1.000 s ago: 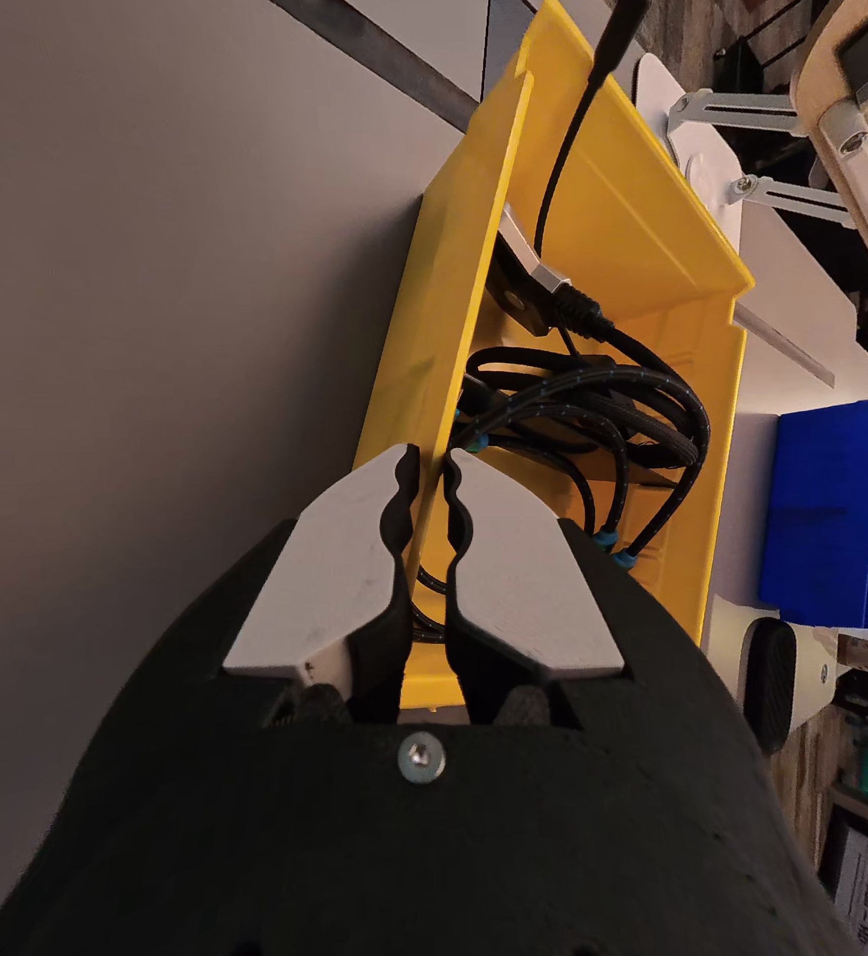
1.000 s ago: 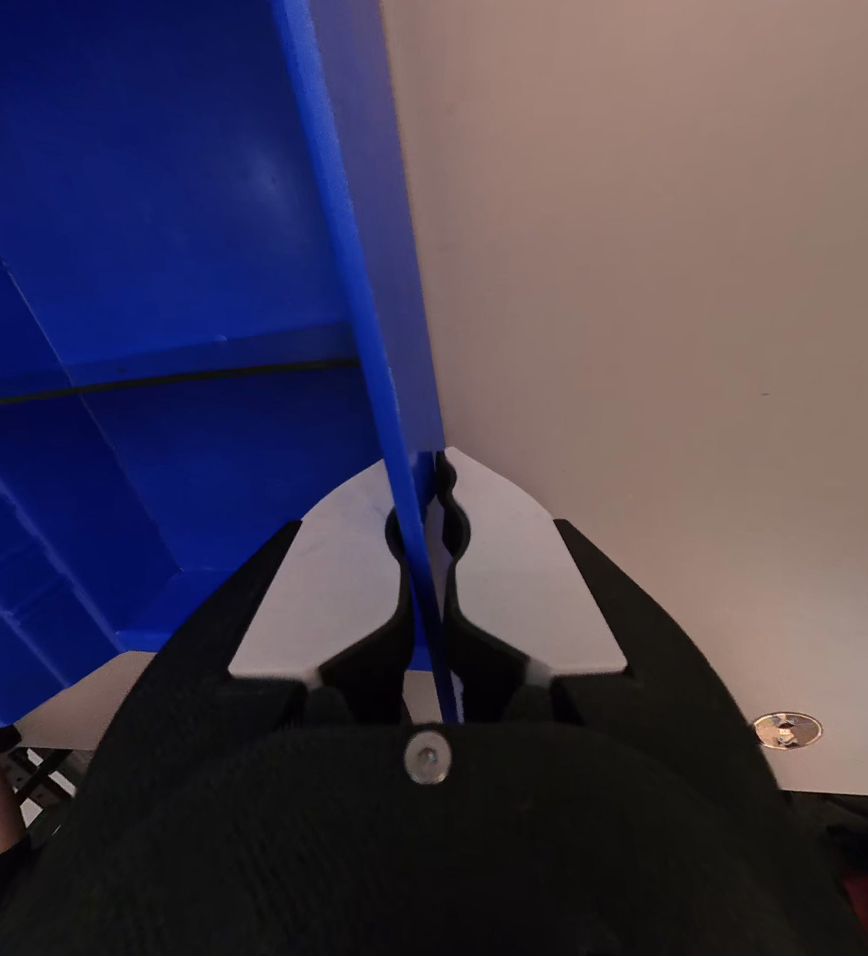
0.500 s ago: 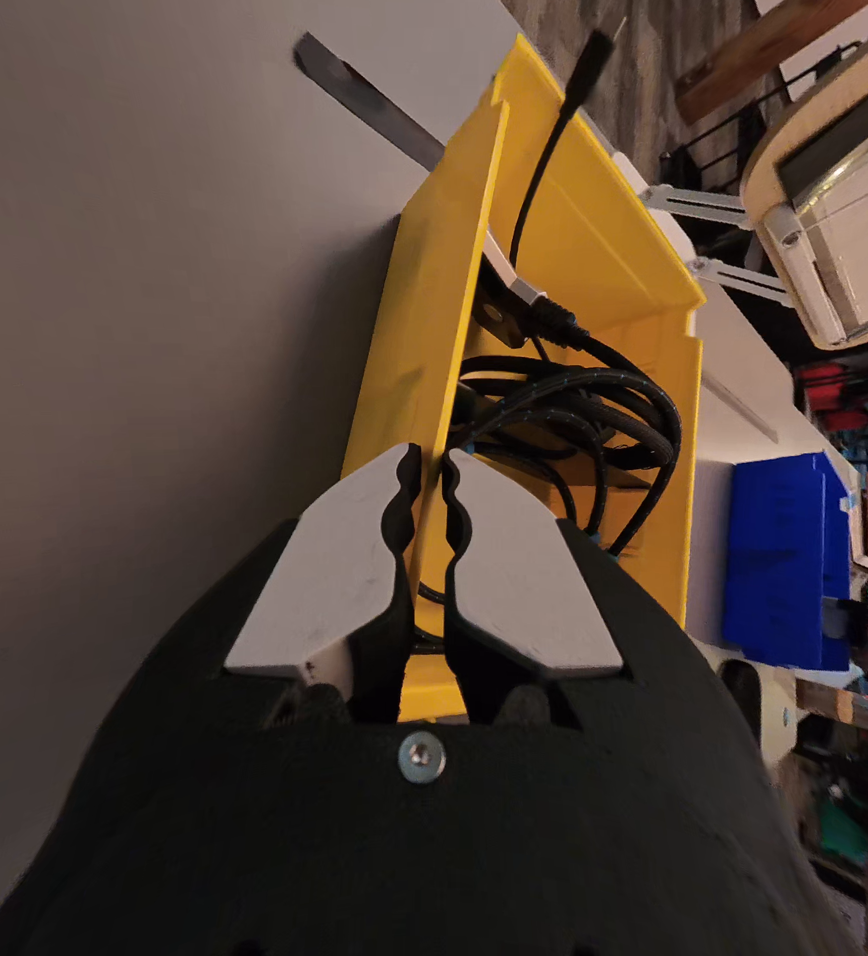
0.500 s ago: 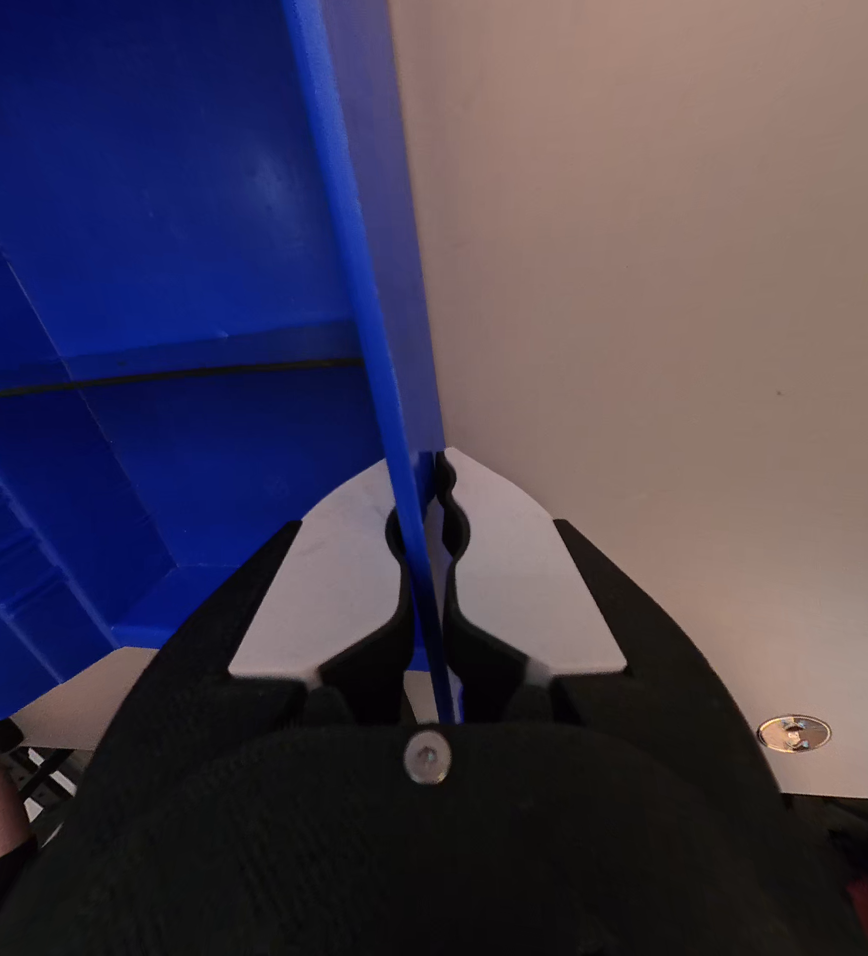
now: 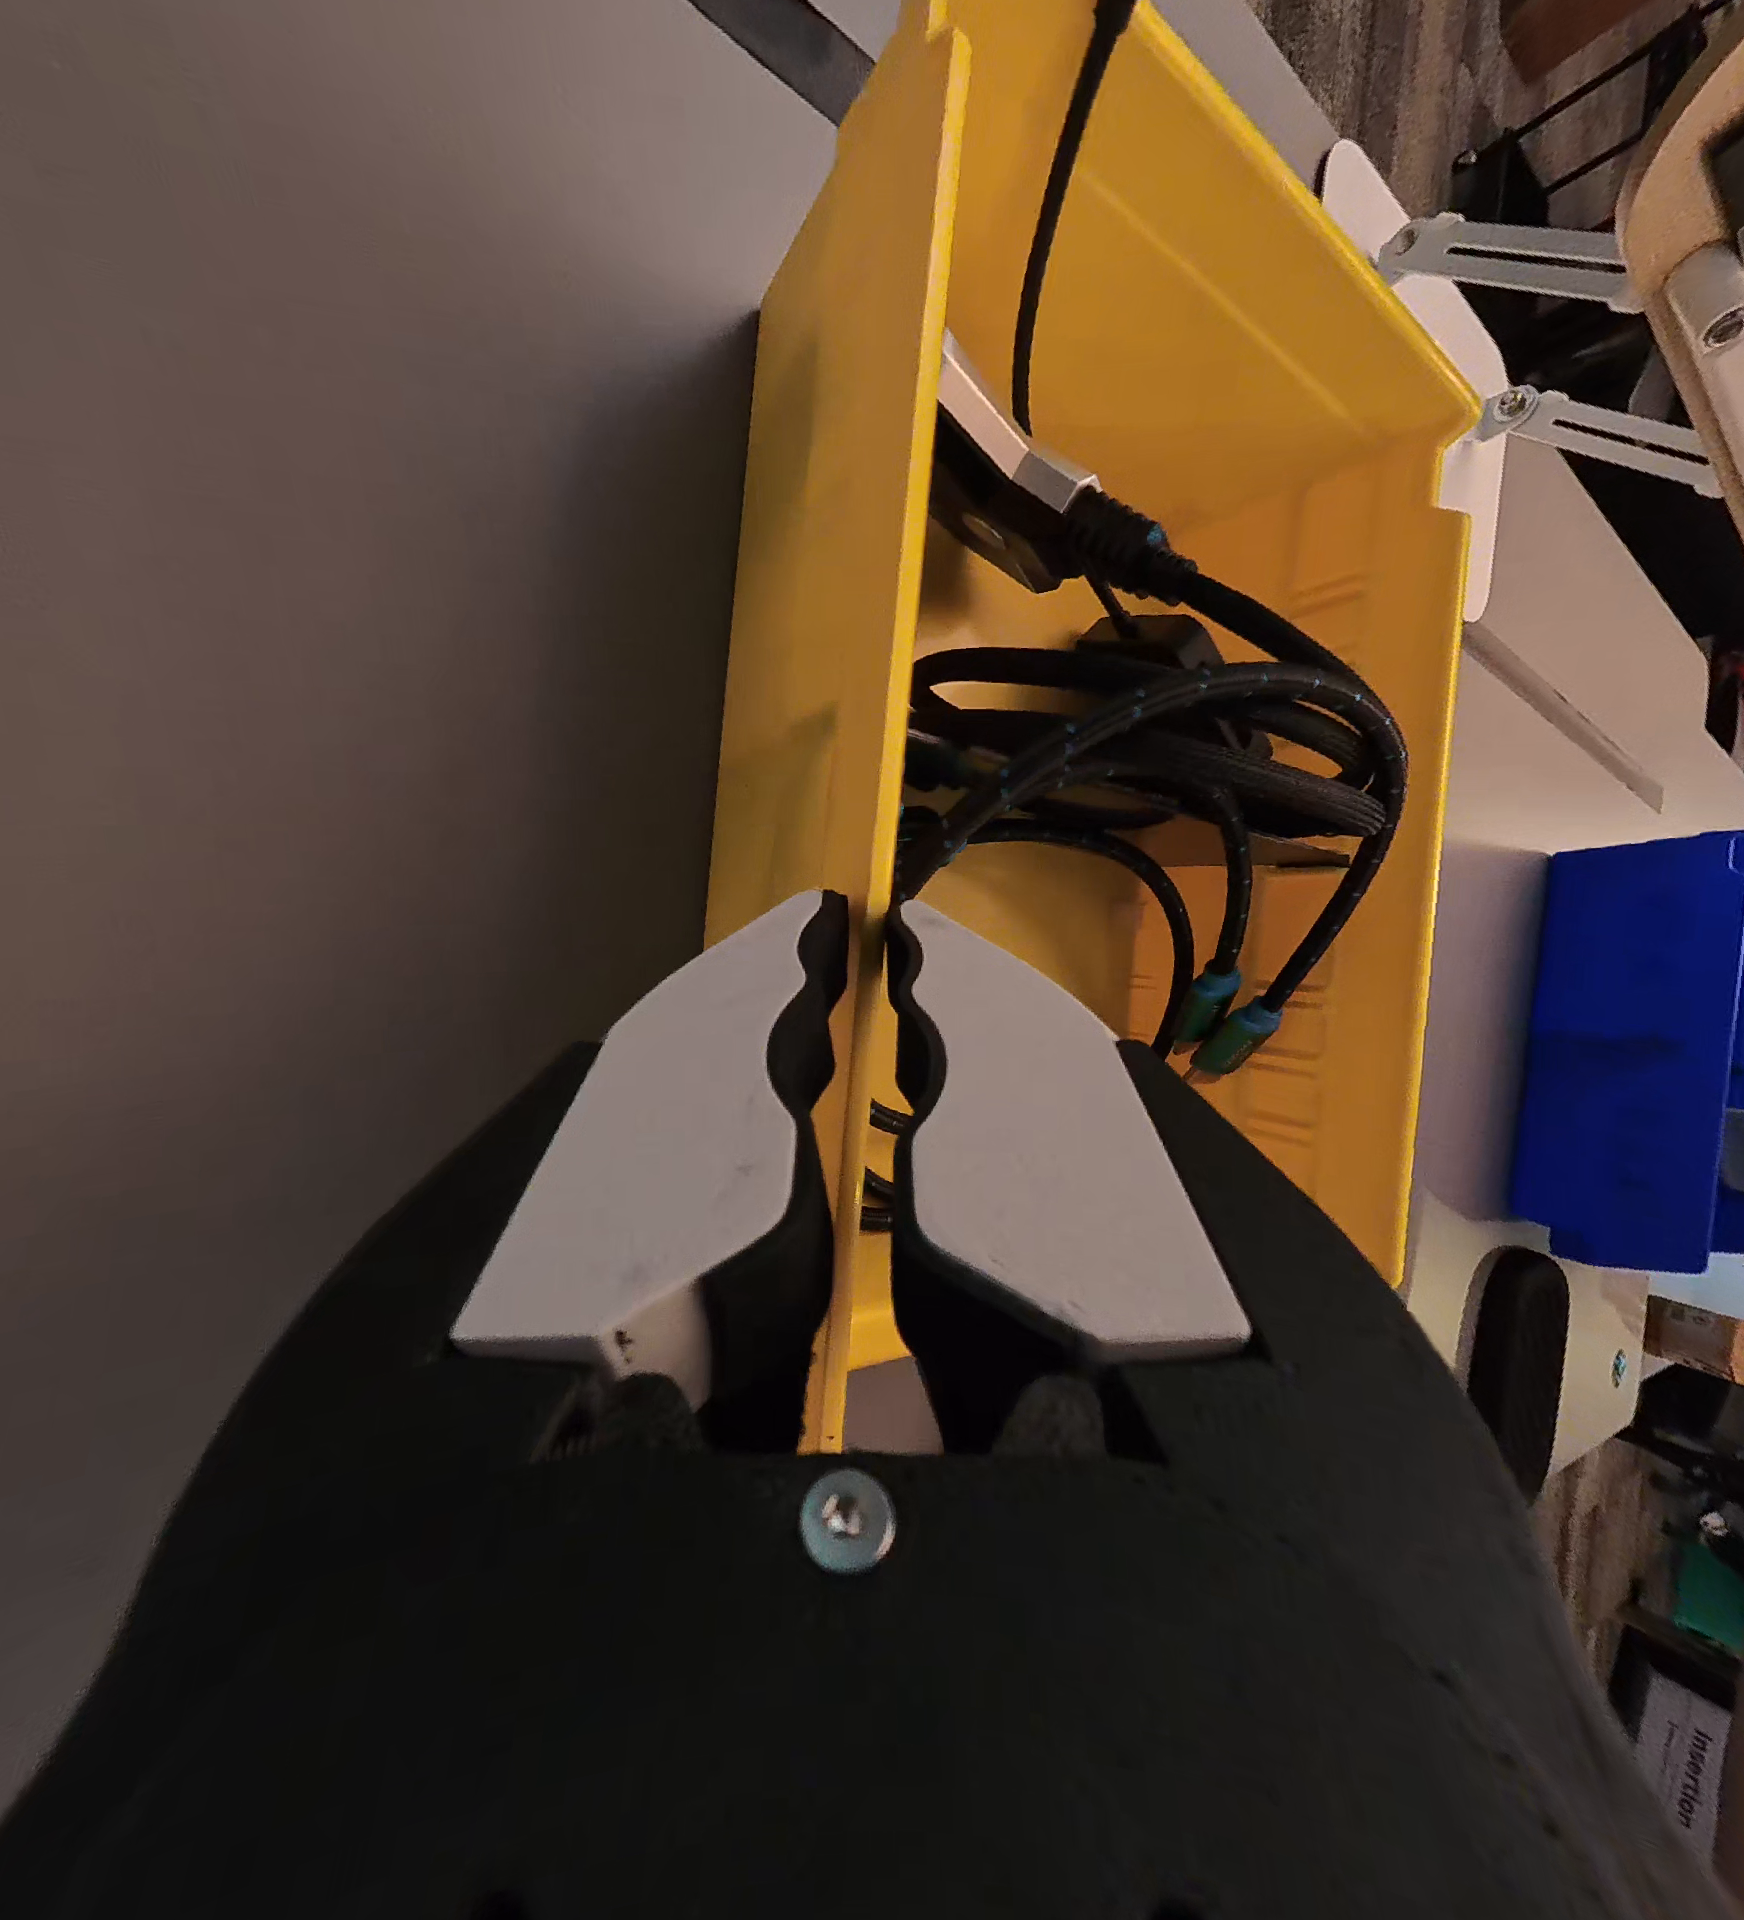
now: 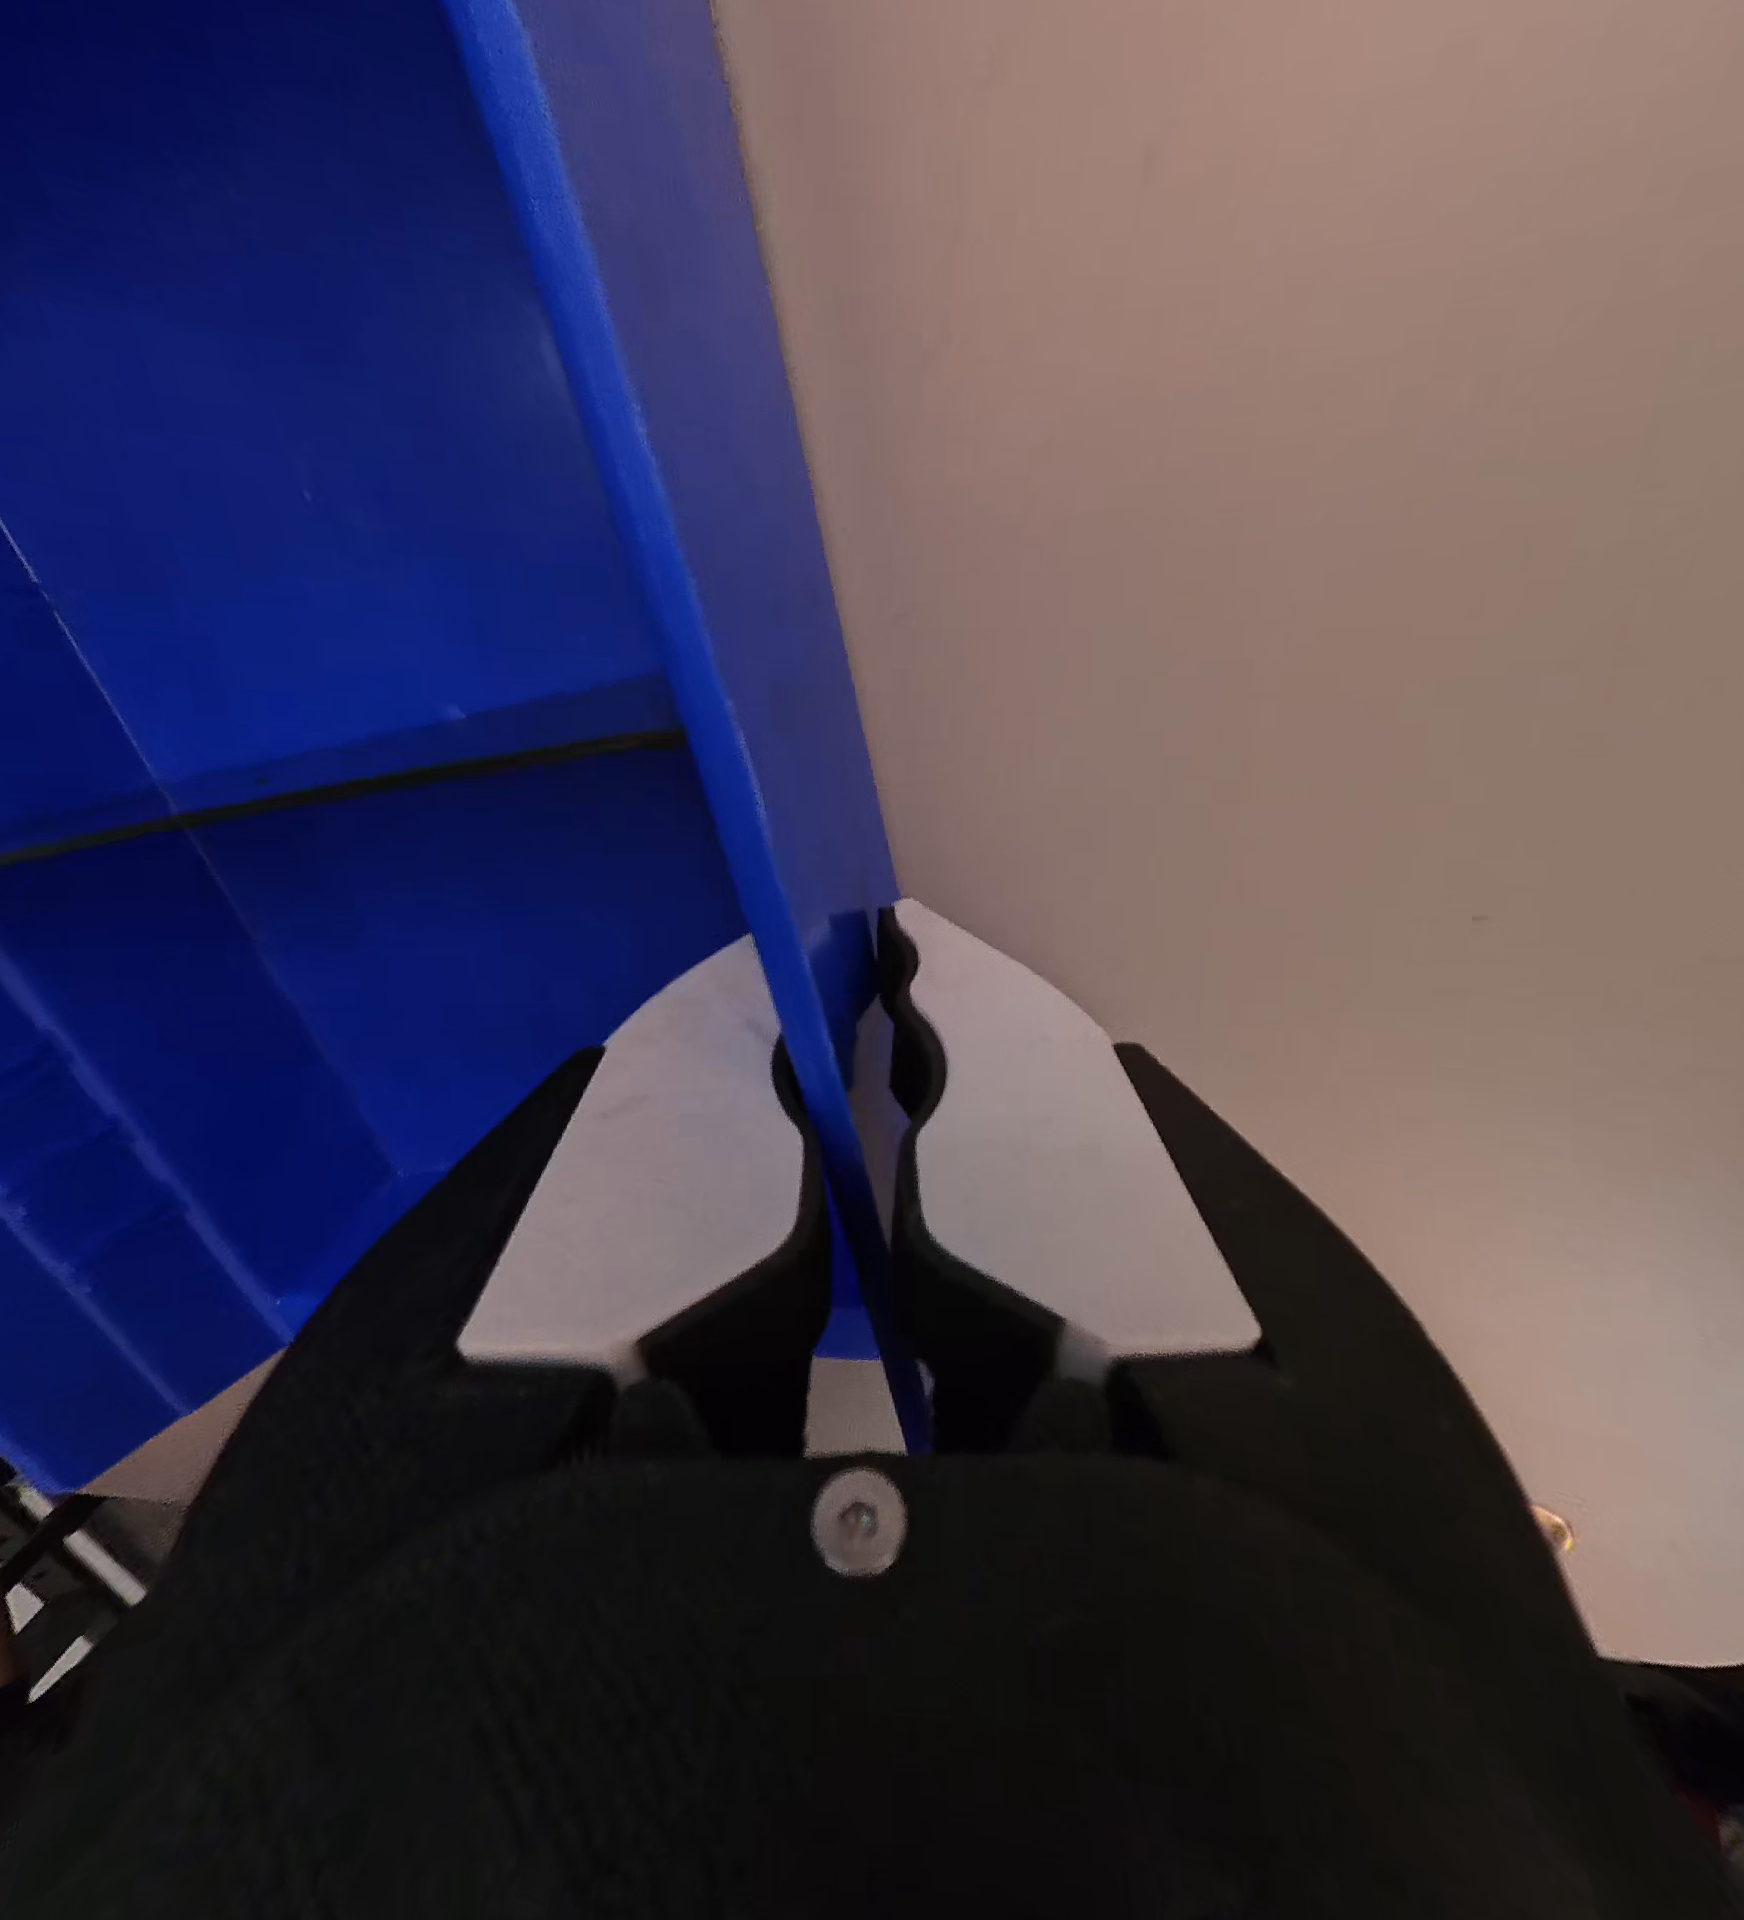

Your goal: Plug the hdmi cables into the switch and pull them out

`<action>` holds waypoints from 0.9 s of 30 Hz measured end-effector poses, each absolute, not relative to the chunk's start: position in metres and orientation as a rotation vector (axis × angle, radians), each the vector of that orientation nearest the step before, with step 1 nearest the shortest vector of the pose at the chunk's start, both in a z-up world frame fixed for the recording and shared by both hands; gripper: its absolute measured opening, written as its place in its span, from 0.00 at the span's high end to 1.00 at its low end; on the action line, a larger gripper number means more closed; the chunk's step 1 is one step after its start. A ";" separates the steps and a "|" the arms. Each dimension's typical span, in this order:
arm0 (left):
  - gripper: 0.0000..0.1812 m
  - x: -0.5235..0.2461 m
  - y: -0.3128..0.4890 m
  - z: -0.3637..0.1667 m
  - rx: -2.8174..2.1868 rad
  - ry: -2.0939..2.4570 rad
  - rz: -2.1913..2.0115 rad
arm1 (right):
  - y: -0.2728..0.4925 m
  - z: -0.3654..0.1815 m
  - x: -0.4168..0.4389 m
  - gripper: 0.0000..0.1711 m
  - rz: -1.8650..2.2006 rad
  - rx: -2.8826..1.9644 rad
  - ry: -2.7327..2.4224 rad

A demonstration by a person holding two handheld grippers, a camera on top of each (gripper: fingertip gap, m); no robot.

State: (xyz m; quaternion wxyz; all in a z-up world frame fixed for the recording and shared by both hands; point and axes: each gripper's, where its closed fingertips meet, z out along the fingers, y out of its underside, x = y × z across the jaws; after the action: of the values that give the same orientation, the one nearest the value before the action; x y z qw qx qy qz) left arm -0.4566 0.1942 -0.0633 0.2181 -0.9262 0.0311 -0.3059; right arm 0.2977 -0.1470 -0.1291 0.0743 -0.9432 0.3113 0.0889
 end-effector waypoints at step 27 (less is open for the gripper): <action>0.67 -0.387 0.208 0.056 -1.713 0.746 -0.400 | -0.104 0.060 0.296 0.85 -0.116 -1.976 0.415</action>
State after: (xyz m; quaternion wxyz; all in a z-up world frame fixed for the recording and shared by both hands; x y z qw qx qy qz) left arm -0.3867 0.2076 0.0558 0.5772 -0.7320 0.3189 -0.1711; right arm 0.2963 -0.1038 0.0600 0.5307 -0.8281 0.1739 -0.0486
